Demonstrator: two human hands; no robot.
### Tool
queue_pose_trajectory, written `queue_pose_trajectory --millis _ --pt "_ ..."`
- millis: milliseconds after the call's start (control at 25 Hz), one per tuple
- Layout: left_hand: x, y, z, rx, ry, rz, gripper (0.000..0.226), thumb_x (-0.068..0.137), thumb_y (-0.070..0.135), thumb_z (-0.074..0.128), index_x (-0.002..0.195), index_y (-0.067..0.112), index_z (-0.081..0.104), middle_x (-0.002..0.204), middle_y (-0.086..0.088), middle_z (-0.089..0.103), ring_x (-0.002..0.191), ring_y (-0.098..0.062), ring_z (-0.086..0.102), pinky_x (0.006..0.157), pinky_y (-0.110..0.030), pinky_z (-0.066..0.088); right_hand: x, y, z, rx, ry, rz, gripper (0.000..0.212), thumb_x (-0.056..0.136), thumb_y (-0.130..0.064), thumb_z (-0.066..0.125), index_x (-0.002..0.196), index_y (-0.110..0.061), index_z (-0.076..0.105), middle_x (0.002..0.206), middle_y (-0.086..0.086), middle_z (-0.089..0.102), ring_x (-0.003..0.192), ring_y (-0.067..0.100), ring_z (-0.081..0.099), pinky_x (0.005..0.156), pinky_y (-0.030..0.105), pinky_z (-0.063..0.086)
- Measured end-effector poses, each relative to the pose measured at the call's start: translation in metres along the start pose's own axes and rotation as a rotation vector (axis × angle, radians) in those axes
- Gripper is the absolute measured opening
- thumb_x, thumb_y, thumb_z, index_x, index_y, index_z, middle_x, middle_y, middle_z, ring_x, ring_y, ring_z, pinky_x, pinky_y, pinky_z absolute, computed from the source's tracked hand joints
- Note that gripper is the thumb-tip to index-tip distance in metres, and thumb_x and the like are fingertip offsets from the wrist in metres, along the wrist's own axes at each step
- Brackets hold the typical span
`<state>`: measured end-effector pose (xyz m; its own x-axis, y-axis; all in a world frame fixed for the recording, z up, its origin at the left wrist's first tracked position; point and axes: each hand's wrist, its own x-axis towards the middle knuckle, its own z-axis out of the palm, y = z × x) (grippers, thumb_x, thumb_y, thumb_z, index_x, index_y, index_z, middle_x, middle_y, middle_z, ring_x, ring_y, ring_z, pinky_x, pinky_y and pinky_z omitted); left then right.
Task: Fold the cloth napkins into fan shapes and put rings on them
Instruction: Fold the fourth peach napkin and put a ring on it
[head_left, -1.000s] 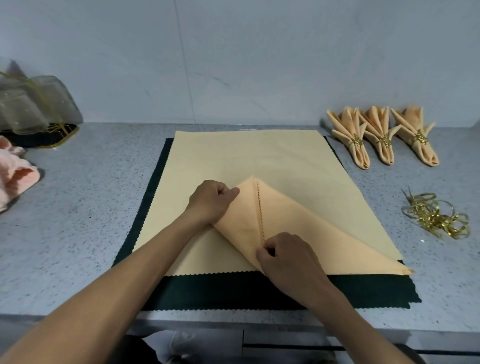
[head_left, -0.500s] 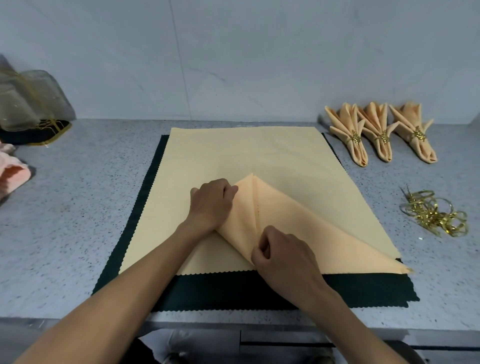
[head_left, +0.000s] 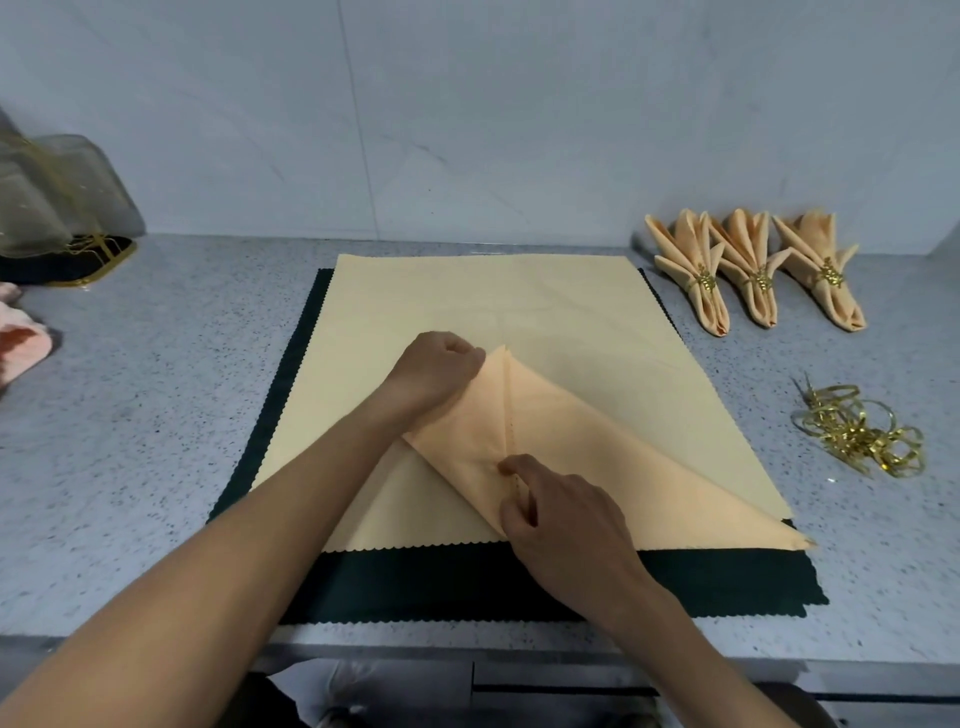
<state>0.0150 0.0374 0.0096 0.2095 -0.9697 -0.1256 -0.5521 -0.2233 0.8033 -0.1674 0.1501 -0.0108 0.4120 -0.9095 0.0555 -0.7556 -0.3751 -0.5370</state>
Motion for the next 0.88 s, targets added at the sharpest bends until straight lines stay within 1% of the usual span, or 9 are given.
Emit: queue_pose_trajectory --millis 80,200,360,520,600,680,720,840,880 --pt "0.007 0.009 -0.002 -0.133 -0.079 -0.053 0.018 0.088 0.021 0.068 0.106 0.018 0.070 0.101 0.007 0.067 0.088 -0.008 0.062 0.079 -0.026 0.052 0.000 0.001 0.000 0.007 -0.002 0.004 0.034 0.098 -0.033 0.040 0.132 -0.034 0.044 0.078 -0.010 0.059 0.074 0.009 0.055 0.073 0.032 0.048" --pt "0.013 0.007 0.001 -0.168 -0.058 -0.096 0.017 0.079 0.013 0.078 0.095 0.018 0.075 0.095 0.000 0.074 0.083 -0.014 0.069 0.083 -0.030 0.057 0.000 0.001 0.000 0.010 0.005 -0.001 0.033 0.099 -0.034 0.041 0.131 -0.034 0.044 0.077 -0.010 0.059 0.074 0.008 0.054 0.074 0.032 0.048" --pt "0.012 0.000 0.001 -0.224 0.032 -0.103 0.021 0.072 0.015 0.086 0.090 0.016 0.075 0.092 0.000 0.073 0.084 -0.015 0.070 0.083 -0.031 0.058 0.000 0.003 0.001 0.015 0.020 -0.009 0.034 0.099 -0.033 0.041 0.132 -0.033 0.046 0.077 -0.011 0.058 0.072 0.008 0.054 0.071 0.029 0.046" --pt "0.016 -0.006 0.001 -0.200 0.048 -0.121 0.026 0.074 0.018 0.084 0.097 0.016 0.075 0.096 0.001 0.072 0.089 -0.015 0.069 0.087 -0.033 0.057 -0.001 0.002 0.002 0.034 0.021 -0.010 0.038 0.100 -0.033 0.041 0.137 -0.034 0.047 0.080 -0.013 0.059 0.074 0.007 0.053 0.072 0.028 0.045" --pt "0.015 -0.009 0.002 -0.189 0.063 -0.067 0.025 0.075 0.021 0.083 0.098 0.015 0.075 0.092 0.003 0.071 0.091 -0.014 0.067 0.087 -0.031 0.055 -0.001 0.002 0.001 0.040 0.020 -0.012 0.040 0.100 -0.033 0.040 0.140 -0.034 0.046 0.082 -0.014 0.059 0.076 0.007 0.053 0.073 0.028 0.043" --pt "0.012 -0.014 0.010 -0.031 0.104 0.072 0.023 0.080 0.025 0.078 0.100 0.016 0.073 0.084 0.008 0.065 0.091 -0.014 0.064 0.083 -0.027 0.050 -0.002 0.002 0.000 0.045 0.016 -0.011 0.041 0.101 -0.032 0.040 0.142 -0.034 0.045 0.086 -0.014 0.059 0.080 0.007 0.053 0.076 0.028 0.044" --pt "0.010 -0.017 0.016 0.102 0.128 0.155 0.023 0.084 0.028 0.074 0.104 0.017 0.071 0.085 0.007 0.063 0.093 -0.016 0.062 0.082 -0.028 0.047 -0.002 0.002 -0.001 0.041 0.011 -0.014 0.042 0.101 -0.032 0.040 0.143 -0.033 0.045 0.089 -0.014 0.061 0.082 0.008 0.053 0.077 0.028 0.044" --pt "0.006 -0.021 0.032 0.551 0.255 0.408 0.030 0.095 0.024 0.055 0.124 0.018 0.058 0.117 -0.002 0.058 0.108 -0.025 0.054 0.091 -0.040 0.041 -0.002 0.000 -0.001 0.006 -0.001 -0.022 0.042 0.101 -0.032 0.039 0.142 -0.031 0.047 0.093 -0.013 0.064 0.084 0.009 0.053 0.078 0.029 0.046" --pt "0.007 -0.022 0.035 0.672 0.250 0.511 0.033 0.097 0.022 0.049 0.129 0.018 0.055 0.128 -0.005 0.054 0.116 -0.028 0.051 0.095 -0.042 0.037 -0.003 0.000 -0.001 -0.003 0.006 -0.027 0.040 0.101 -0.031 0.039 0.140 -0.030 0.049 0.092 -0.011 0.065 0.083 0.009 0.053 0.077 0.031 0.046"
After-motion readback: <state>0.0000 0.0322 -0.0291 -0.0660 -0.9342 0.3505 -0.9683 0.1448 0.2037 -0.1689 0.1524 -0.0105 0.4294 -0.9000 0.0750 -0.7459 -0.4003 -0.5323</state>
